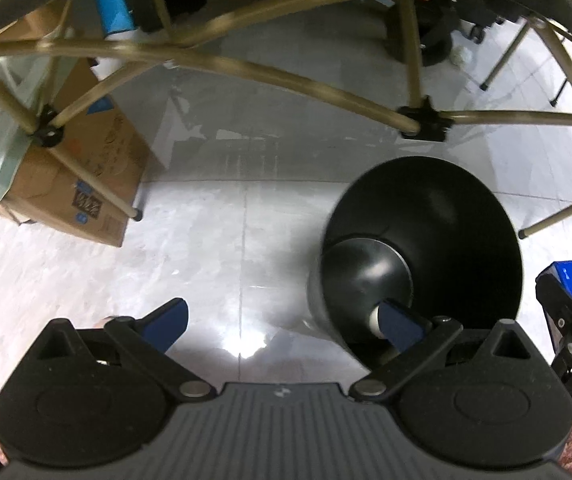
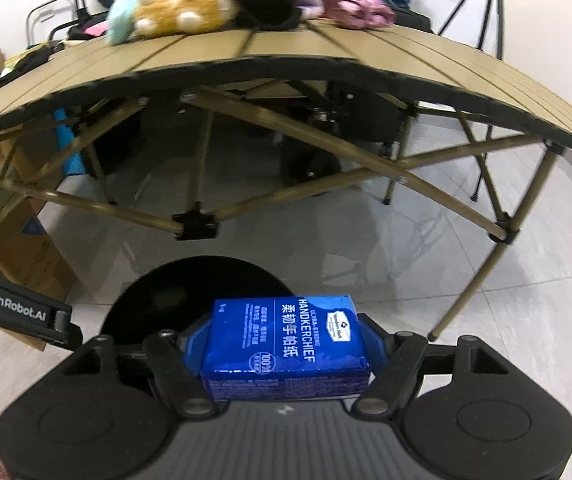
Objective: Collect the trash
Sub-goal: 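Open the right gripper to drop the tissue pack into the bin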
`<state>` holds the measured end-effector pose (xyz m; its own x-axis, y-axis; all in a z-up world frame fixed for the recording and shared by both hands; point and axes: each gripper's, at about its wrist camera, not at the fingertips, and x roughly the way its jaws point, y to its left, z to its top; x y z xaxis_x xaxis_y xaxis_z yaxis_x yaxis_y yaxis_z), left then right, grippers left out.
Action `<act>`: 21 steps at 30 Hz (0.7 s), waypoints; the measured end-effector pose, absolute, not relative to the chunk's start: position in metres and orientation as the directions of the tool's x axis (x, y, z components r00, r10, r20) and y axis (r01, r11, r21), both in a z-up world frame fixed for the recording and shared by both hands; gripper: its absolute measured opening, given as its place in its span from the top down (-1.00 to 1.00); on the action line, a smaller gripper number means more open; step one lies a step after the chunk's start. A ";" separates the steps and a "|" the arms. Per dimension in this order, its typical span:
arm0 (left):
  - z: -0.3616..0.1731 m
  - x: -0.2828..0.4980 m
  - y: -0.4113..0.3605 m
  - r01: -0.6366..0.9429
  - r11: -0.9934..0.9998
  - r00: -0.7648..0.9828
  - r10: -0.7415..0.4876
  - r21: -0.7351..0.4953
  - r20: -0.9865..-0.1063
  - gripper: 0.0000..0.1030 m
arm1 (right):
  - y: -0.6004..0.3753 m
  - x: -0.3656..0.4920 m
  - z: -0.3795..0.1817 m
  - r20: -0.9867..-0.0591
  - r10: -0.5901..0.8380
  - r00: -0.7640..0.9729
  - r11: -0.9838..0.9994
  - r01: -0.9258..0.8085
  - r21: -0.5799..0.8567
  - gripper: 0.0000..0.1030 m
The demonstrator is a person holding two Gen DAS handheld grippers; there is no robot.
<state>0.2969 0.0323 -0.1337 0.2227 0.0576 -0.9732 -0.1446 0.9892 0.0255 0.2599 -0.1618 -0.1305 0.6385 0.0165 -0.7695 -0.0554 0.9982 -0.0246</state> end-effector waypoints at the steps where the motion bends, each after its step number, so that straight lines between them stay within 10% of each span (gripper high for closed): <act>1: -0.134 0.296 0.037 -0.153 0.988 0.221 0.060 0.026 -0.974 -1.00 | -0.158 0.261 -0.132 -0.770 0.020 0.638 0.998 -0.063 -0.027 -0.41; 21: -0.133 0.285 0.077 -0.230 0.973 0.211 0.066 0.016 -0.975 -1.00 | -0.109 0.276 -0.149 -0.779 0.071 0.623 0.989 -0.144 -0.026 -0.45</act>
